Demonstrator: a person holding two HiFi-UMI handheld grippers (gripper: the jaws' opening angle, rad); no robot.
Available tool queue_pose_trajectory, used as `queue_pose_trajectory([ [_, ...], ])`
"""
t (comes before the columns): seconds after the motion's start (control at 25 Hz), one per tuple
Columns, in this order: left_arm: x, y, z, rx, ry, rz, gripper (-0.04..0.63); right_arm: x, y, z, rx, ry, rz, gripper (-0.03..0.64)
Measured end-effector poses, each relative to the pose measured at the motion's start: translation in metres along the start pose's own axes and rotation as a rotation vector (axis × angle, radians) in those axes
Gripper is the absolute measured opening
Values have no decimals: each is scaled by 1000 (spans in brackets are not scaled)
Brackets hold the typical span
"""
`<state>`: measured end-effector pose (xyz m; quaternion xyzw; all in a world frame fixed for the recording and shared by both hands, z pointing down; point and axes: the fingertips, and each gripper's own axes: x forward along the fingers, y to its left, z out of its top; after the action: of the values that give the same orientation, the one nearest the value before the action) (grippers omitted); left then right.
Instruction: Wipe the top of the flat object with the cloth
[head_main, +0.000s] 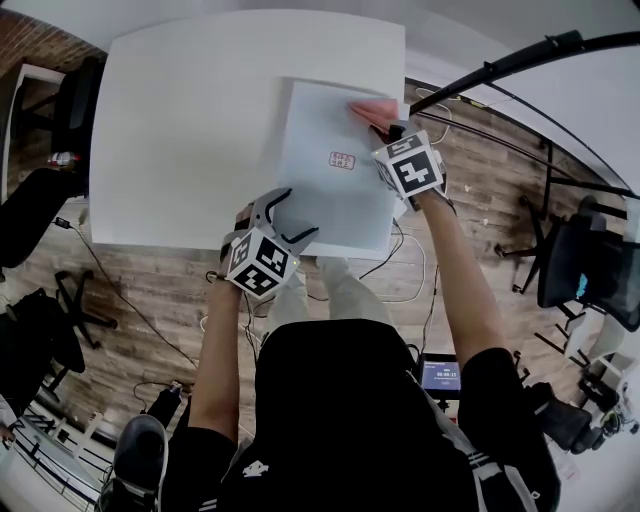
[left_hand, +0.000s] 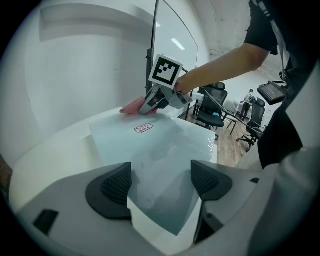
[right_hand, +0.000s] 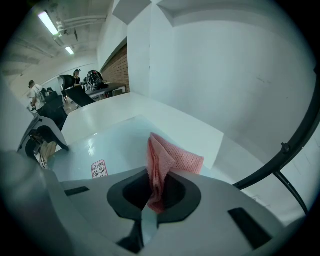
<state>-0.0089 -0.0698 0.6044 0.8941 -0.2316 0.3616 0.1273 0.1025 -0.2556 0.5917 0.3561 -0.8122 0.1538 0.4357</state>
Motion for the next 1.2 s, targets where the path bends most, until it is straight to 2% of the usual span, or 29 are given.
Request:
queue_pose_trajectory([
  [0.28,1,0,0,0,1,3,370,12,12,20,4,-21,22,43],
  [0.52,1,0,1,0,-2,3,370,23,29,39,-46,-23,30,43],
  [0.8,3,-2,3,-1,-8,8,370,35,48,60,-51,-47,63,44],
  [0.96,3,0,2,1,-10,8,370,44,57,77,-96,-65,74,43],
  [1.2,3,-3,5,2,-15,9,370,49,67,85,-104,-62,84,43],
])
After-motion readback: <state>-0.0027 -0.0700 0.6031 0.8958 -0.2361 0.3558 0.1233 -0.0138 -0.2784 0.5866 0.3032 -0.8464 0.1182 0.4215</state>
